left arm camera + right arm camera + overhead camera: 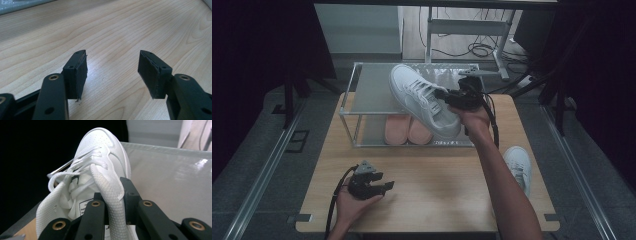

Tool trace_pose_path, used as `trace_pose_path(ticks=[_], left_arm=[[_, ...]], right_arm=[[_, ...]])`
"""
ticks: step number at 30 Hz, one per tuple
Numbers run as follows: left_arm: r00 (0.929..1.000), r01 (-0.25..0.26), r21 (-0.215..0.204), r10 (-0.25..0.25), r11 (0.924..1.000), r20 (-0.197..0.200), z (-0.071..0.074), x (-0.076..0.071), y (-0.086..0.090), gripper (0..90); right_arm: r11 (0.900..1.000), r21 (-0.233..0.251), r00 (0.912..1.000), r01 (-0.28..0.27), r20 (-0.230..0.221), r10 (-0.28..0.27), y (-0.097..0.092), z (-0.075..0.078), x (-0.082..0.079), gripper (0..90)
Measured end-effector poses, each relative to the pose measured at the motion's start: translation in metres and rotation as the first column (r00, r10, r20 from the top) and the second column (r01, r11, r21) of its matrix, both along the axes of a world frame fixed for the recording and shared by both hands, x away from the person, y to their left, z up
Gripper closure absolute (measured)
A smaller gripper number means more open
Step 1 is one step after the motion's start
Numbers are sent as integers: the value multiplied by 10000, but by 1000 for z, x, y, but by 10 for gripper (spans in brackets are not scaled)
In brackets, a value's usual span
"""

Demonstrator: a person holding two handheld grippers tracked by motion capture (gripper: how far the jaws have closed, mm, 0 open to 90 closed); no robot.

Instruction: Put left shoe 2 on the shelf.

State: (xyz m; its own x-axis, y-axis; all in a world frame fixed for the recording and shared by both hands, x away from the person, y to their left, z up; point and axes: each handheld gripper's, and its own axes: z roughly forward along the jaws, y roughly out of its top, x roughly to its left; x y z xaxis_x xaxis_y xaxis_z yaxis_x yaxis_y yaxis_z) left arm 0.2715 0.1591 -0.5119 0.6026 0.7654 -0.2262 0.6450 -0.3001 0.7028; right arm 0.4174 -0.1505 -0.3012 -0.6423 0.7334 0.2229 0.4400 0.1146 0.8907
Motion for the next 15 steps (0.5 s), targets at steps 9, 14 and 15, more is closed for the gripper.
trace_pose_path(ticks=[9,14,15], left_arm=[[10000,55,59,-55,10000,38,0,0,0,421],[10000,38,1,-38,10000,26,0,0,0,424],[10000,40,2,-40,10000,23,0,0,0,424]], right_arm=[[9968,127,9961,786,-423,-780,6,6,27,820],[9929,93,9914,1188,-565,-1181,11,10,41,819],[9919,55,9903,1273,-567,-1268,13,11,44,819]])
